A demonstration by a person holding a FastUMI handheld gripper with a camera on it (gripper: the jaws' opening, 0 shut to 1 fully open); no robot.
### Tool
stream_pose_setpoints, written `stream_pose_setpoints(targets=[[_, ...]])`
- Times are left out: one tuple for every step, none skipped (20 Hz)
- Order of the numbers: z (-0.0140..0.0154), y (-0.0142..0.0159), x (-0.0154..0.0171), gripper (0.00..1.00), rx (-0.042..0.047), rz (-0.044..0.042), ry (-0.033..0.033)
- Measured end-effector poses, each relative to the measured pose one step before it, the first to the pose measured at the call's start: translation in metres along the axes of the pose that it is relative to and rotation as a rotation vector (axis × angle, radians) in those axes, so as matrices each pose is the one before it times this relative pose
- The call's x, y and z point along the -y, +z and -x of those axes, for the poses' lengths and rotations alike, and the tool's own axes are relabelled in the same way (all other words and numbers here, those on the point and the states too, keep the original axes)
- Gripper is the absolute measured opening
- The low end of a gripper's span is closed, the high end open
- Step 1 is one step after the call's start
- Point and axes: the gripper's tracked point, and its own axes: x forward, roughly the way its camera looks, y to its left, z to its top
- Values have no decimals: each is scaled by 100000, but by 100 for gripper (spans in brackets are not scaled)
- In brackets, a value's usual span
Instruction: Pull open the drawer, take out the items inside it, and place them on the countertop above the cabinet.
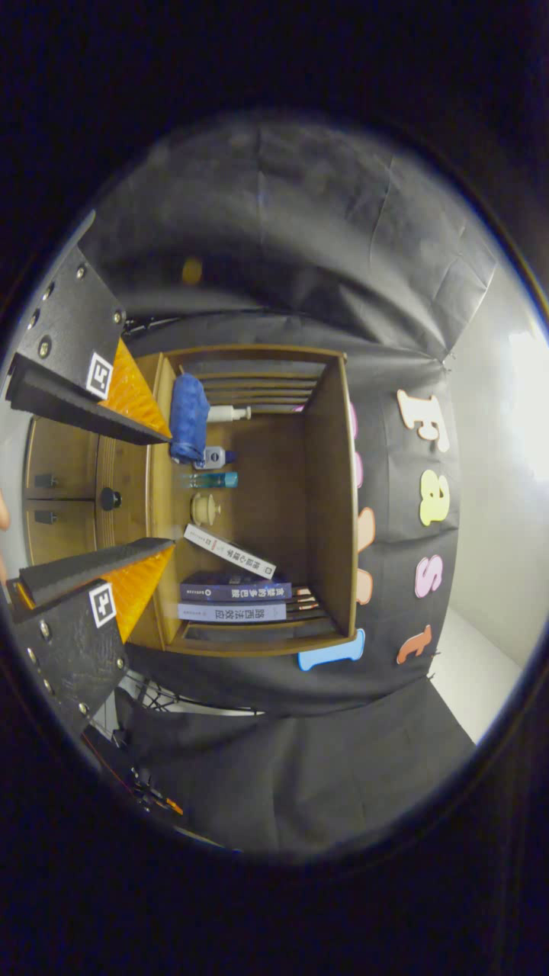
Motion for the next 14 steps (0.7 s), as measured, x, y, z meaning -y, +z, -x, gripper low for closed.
stream_pose_setpoints(targets=[[-1125, -1038, -313, 73, -1690, -1377, 486], [-1170, -1013, -813, 73, -904, -1939, 2394], [-1134, -709, -592, 73, -780, -1987, 1950], [-1111, -812, 169, 73, -452, -1439, 5], [-1073, -778, 412, 73, -840, -911, -1288], [-982, -838, 421, 73, -1458, -529, -1986], [-975, -921, 379, 73, -1958, -271, -1536], [-1070, -995, -63, 73, -2294, -710, 344], [-1061, -784, -257, 73, -1703, -588, 1467], [-896, -597, -65, 73, -1854, -114, 1151], [-1006, -809, -47, 73, -1740, -9, 1184], [-872, -827, 104, 73, -2397, -17, 575], [-999, -1019, 318, 73, -2726, 566, -421], [-963, -1003, 638, 73, -2803, 343, -1187]])
